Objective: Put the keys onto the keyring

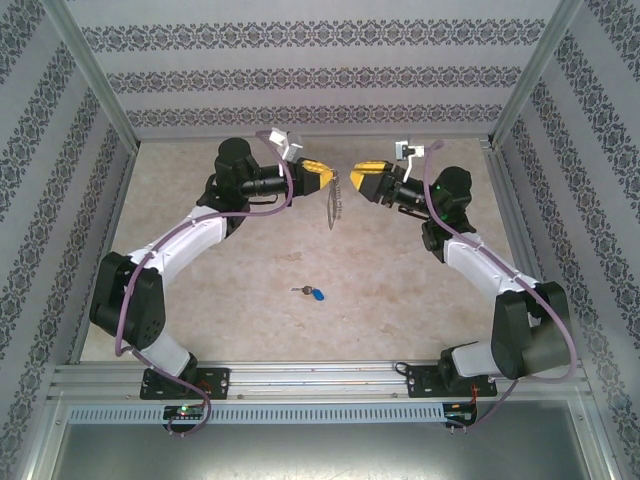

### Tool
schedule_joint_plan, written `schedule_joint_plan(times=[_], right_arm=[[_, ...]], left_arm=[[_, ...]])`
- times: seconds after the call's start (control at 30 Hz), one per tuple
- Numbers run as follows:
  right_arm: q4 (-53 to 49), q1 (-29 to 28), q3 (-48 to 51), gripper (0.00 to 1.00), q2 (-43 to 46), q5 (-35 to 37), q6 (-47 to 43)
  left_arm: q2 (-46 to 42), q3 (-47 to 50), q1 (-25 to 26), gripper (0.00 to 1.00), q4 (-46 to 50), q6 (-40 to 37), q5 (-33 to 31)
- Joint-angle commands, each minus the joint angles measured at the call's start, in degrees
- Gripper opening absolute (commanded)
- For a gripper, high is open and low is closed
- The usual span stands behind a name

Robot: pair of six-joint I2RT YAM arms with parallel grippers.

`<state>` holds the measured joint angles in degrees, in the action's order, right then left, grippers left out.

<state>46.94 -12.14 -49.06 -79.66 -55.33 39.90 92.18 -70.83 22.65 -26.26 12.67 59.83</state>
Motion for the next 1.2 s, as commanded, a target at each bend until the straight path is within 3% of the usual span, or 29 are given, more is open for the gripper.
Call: schedule_joint_plan(times=[0.0,0.3,0.8,1.03,1.17], right_arm=[[-7.7,-0.24,-2.01,0.49,1.94,-4.89,-6.86],[-15.31,-1.28,-3.49,0.48,1.99,-5.49,-14.11],[-15.76,-4.45,-6.69,0.42,-1.55,-6.9,-15.38],[-15.63,-5.04,-7.0,0.3,-2.33,-6.9,-15.47],[-15.34,-5.34,-7.1,0.17,-2.59,-7.18,-15.44]], left_arm=[[-0.04,-4.17,0.13,0.0,9.77,-6.63,3.76],[1.33,-8.55,0.16,0.0,21.2,-12.0,5.47],[2.16,-10.12,0.18,0.0,26.26,-14.62,6.78],[2.13,-9.91,0.12,0.0,26.26,-14.76,7.14],[2.21,-9.85,0.16,0.0,26.1,-14.75,7.32]])
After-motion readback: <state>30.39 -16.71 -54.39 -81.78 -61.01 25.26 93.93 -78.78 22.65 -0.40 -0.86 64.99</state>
